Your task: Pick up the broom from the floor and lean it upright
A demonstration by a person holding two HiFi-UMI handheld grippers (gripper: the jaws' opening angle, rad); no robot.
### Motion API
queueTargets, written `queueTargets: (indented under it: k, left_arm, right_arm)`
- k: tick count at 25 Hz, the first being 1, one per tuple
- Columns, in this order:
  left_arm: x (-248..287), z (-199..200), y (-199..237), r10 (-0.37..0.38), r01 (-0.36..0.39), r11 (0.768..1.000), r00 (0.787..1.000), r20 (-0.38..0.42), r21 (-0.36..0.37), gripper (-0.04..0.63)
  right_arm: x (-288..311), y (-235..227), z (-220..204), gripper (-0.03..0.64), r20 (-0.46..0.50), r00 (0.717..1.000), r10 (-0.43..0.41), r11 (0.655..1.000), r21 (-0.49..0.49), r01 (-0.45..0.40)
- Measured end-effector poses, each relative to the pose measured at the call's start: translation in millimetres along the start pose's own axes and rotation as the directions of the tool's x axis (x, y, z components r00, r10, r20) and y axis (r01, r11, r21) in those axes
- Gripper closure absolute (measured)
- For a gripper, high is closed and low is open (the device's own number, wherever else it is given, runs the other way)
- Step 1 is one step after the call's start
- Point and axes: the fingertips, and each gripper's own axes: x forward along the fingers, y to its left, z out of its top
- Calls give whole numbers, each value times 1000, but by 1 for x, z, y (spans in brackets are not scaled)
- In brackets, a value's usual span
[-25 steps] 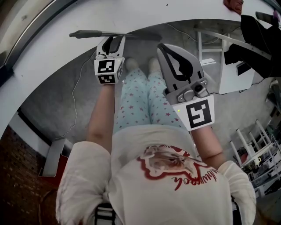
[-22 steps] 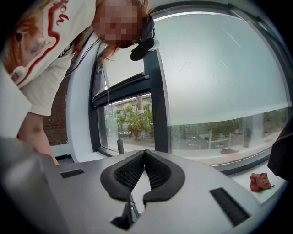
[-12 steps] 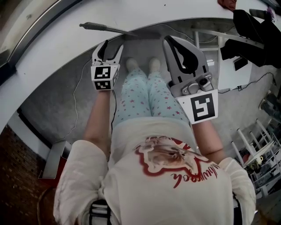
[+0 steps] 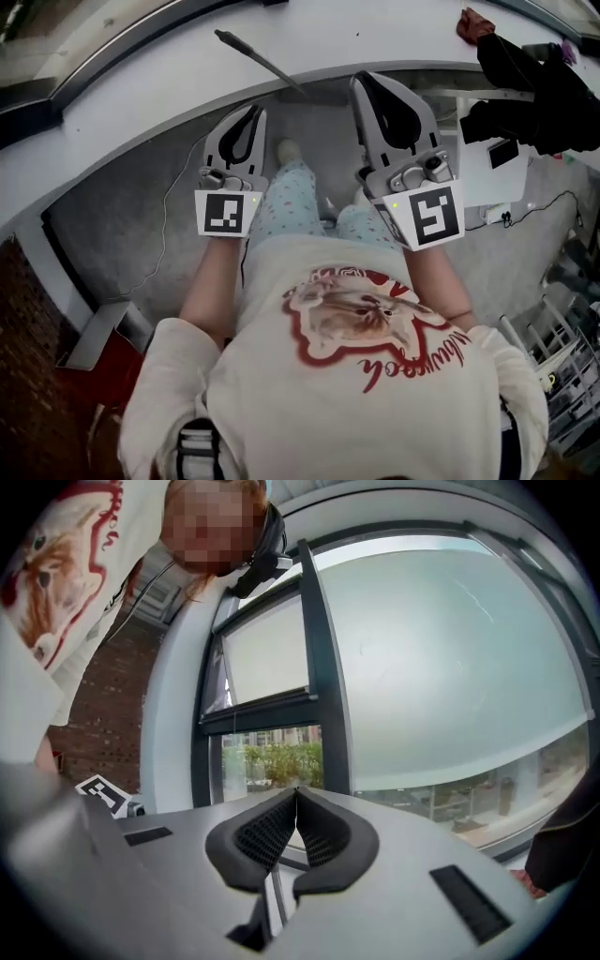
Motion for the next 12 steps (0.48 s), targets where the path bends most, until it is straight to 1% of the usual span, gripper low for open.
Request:
queueTargets:
  k: [3, 5, 7, 9, 12]
  left_arm:
    - [-23, 16, -39, 33, -35, 998, 999, 36, 58, 569]
    - [-41, 23, -78, 46, -50, 997, 997, 55, 64, 574]
    - [-60, 32, -125, 68, -70, 997, 994, 80, 13, 574]
    - [-81, 43, -171, 100, -97, 994, 991, 90, -42, 575]
    - [-108, 61, -223, 133, -127, 990, 985, 110, -60, 575]
  right_arm:
    - [-37, 18, 18, 592, 55, 997, 57, 998, -6, -57]
    - [-75, 26, 31, 592, 101, 991, 85, 996, -1, -85]
    - [-120, 28, 44, 592, 119, 989, 92, 995, 16, -95]
    - [-168, 31, 53, 592, 124, 985, 121, 992, 30, -126]
    - [-224, 34, 55, 592, 103, 978, 183, 982, 31, -187]
